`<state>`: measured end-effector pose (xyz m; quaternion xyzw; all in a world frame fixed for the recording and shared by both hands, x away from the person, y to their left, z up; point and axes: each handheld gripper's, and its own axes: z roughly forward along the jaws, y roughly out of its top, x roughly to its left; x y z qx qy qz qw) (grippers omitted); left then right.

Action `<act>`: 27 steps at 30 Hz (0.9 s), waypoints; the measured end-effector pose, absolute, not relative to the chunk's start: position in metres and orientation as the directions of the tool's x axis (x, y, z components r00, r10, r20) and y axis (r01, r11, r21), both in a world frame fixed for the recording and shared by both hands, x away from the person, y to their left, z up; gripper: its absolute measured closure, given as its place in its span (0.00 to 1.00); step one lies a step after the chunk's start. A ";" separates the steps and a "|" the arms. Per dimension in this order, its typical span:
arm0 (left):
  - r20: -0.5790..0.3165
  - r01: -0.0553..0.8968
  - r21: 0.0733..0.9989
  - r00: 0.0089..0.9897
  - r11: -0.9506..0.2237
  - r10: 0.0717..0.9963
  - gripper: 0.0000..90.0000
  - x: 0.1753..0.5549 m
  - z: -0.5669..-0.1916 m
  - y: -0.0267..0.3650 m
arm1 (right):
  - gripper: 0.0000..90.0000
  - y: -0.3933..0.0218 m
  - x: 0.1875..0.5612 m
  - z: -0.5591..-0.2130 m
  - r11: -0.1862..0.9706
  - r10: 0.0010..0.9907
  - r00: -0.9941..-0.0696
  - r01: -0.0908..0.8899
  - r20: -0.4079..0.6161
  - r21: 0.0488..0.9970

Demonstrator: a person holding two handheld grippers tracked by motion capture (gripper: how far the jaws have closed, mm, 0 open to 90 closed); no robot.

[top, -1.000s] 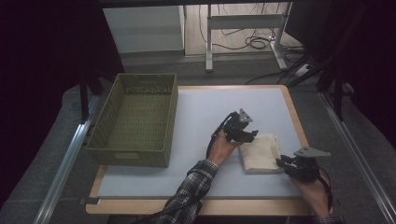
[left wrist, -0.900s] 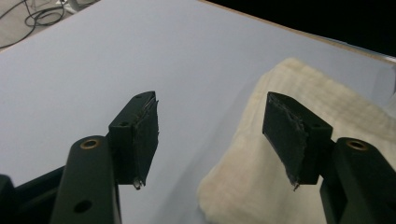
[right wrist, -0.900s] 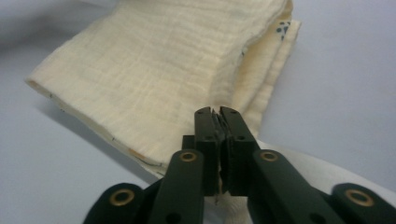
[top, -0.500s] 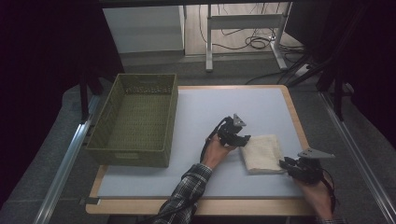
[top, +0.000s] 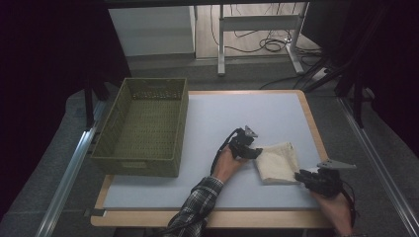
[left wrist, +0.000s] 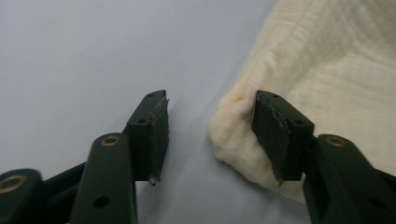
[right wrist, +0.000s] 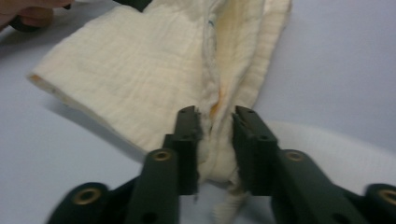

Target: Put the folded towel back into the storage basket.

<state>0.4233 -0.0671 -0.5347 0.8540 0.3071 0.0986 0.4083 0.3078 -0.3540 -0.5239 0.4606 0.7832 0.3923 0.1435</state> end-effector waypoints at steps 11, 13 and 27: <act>-0.137 0.458 0.767 0.801 -0.449 0.583 0.91 0.420 -0.533 -0.067 | 0.90 -0.354 0.308 -0.523 0.226 0.836 -0.516 0.634 0.187 0.739; -0.132 0.445 0.788 0.797 -0.425 0.590 0.92 0.420 -0.529 -0.065 | 0.90 -0.354 0.308 -0.520 0.222 0.830 -0.522 0.632 0.197 0.742; -0.083 0.409 0.812 0.786 -0.416 0.612 0.92 0.421 -0.501 -0.042 | 0.90 -0.333 0.310 -0.501 0.234 0.787 -0.582 0.586 0.203 0.776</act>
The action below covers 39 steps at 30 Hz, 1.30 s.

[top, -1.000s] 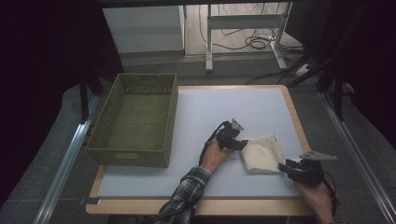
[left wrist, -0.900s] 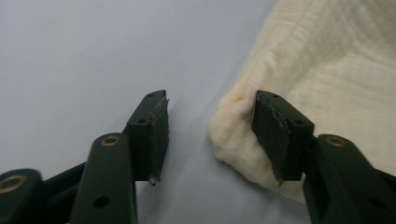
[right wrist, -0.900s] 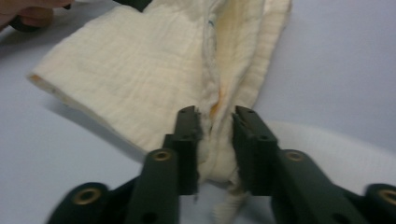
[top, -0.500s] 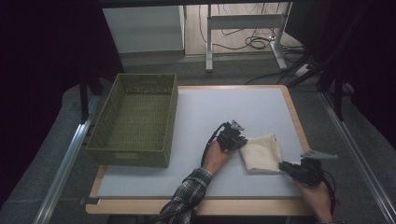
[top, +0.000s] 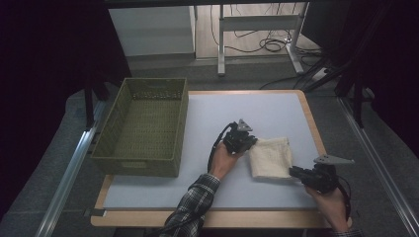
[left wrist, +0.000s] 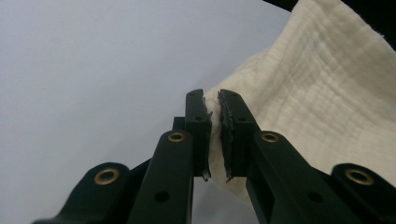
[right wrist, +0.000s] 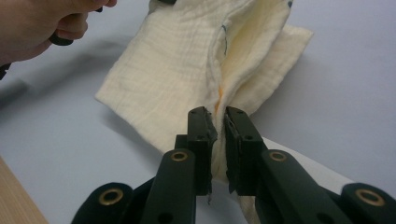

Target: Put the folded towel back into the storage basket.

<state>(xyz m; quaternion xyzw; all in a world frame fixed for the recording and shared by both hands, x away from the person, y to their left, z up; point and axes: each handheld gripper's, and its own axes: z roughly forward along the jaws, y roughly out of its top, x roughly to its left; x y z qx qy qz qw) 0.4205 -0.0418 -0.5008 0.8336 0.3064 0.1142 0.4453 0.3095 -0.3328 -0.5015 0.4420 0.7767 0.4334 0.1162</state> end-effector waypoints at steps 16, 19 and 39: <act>-0.027 0.399 0.813 0.753 -0.424 0.657 0.92 0.418 -0.476 -0.007 | 0.90 -0.301 0.321 -0.490 0.240 0.740 -0.636 0.555 0.220 0.797; -0.014 0.397 0.814 0.745 -0.425 0.667 0.91 0.418 -0.470 0.001 | 0.90 -0.293 0.324 -0.486 0.247 0.731 -0.647 0.545 0.216 0.801; 0.091 0.372 0.817 0.672 -0.441 0.735 0.91 0.417 -0.422 0.054 | 0.90 -0.231 0.351 -0.457 0.290 0.677 -0.715 0.479 0.176 0.829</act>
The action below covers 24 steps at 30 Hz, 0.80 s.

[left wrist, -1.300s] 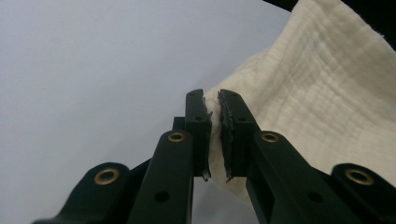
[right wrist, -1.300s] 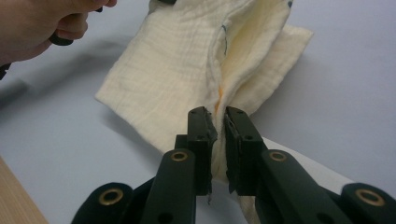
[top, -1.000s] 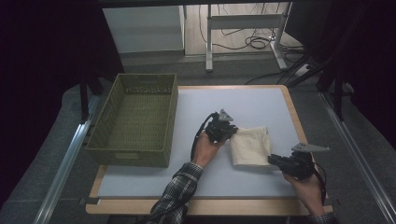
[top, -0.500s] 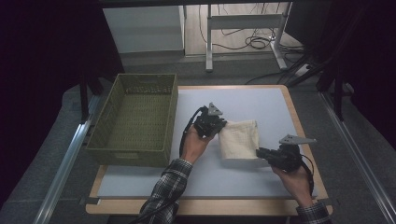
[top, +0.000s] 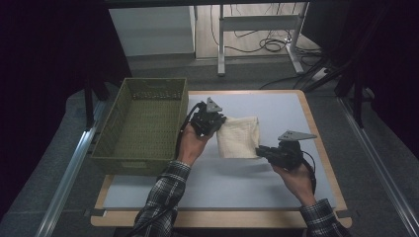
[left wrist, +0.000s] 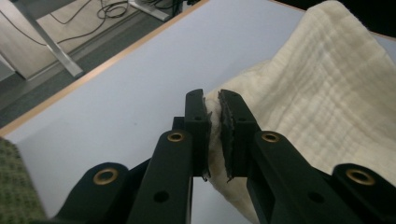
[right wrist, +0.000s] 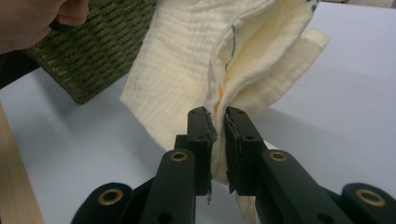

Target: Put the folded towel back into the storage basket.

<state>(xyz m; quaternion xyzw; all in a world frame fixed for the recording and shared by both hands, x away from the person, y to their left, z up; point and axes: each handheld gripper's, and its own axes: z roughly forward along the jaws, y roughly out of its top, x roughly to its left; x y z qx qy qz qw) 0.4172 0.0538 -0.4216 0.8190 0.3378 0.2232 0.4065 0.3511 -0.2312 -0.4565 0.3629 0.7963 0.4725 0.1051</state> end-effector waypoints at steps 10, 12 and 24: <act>0.124 0.369 0.821 0.629 -0.435 0.767 0.91 0.421 -0.407 0.085 | 0.90 -0.198 0.367 -0.444 0.296 0.649 -0.739 0.463 0.180 0.835; 0.131 0.370 0.822 0.617 -0.433 0.776 0.91 0.422 -0.405 0.090 | 0.90 -0.191 0.370 -0.441 0.302 0.643 -0.746 0.454 0.173 0.838; 0.178 0.364 0.823 0.562 -0.435 0.808 0.91 0.423 -0.391 0.122 | 0.90 -0.155 0.384 -0.427 0.309 0.612 -0.771 0.439 0.177 0.844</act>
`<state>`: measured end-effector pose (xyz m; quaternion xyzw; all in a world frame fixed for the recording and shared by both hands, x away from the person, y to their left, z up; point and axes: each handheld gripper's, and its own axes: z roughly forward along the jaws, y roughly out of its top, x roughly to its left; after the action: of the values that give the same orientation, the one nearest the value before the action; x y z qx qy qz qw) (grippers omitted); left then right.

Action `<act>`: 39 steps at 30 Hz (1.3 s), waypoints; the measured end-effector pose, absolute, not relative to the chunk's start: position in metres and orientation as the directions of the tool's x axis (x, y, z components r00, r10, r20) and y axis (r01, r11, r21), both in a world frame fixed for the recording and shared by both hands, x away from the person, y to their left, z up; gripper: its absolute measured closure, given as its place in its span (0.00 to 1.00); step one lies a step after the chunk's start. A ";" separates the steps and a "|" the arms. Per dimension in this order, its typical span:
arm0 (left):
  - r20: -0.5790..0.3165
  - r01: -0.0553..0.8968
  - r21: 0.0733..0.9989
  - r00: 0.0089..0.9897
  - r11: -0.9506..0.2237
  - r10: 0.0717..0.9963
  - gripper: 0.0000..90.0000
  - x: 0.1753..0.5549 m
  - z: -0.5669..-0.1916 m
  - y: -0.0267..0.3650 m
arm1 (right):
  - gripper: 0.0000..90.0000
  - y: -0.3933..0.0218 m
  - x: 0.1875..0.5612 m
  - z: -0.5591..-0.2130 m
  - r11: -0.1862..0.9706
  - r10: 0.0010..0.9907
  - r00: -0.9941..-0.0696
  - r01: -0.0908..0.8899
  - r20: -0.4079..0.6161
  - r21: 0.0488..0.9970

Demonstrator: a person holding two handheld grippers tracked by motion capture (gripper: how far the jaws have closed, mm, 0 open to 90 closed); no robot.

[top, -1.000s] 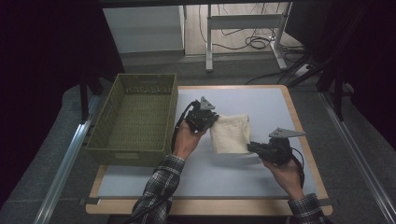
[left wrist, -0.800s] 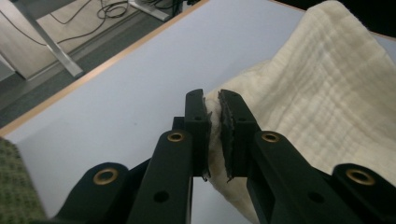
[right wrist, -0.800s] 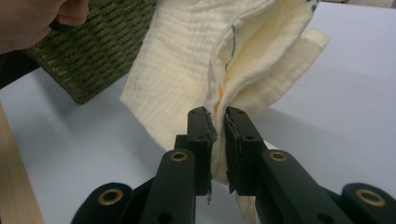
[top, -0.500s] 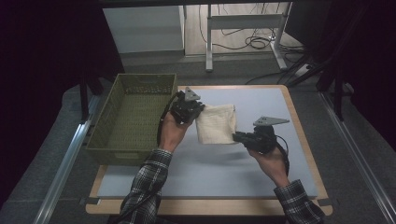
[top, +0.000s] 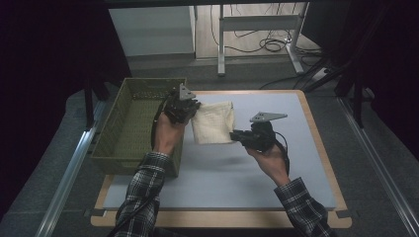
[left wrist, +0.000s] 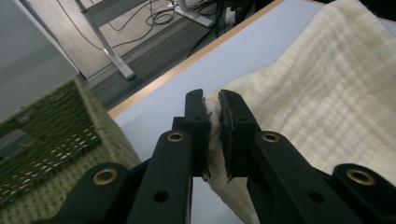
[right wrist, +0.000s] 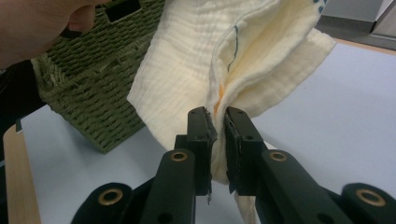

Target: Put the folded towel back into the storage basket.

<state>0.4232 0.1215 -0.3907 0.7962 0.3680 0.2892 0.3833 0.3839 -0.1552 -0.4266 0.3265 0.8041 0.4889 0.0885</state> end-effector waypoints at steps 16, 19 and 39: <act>0.231 0.349 0.826 0.505 -0.442 0.831 0.91 0.421 -0.365 0.153 | 0.90 -0.120 0.395 -0.407 0.300 0.578 -0.794 0.421 0.187 0.856; 0.249 0.345 0.822 0.497 -0.453 0.831 0.91 0.420 -0.360 0.160 | 0.90 -0.113 0.396 -0.404 0.299 0.572 -0.799 0.415 0.187 0.859; 0.278 0.405 0.803 0.394 -0.437 0.876 0.91 0.412 -0.358 0.223 | 0.90 -0.038 0.406 -0.406 0.332 0.535 -0.827 0.395 0.174 0.856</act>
<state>0.4116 0.2235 -0.3582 0.7677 0.4172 0.3592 0.3279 0.4063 -0.0385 -0.4064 0.2861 0.8131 0.5022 0.0697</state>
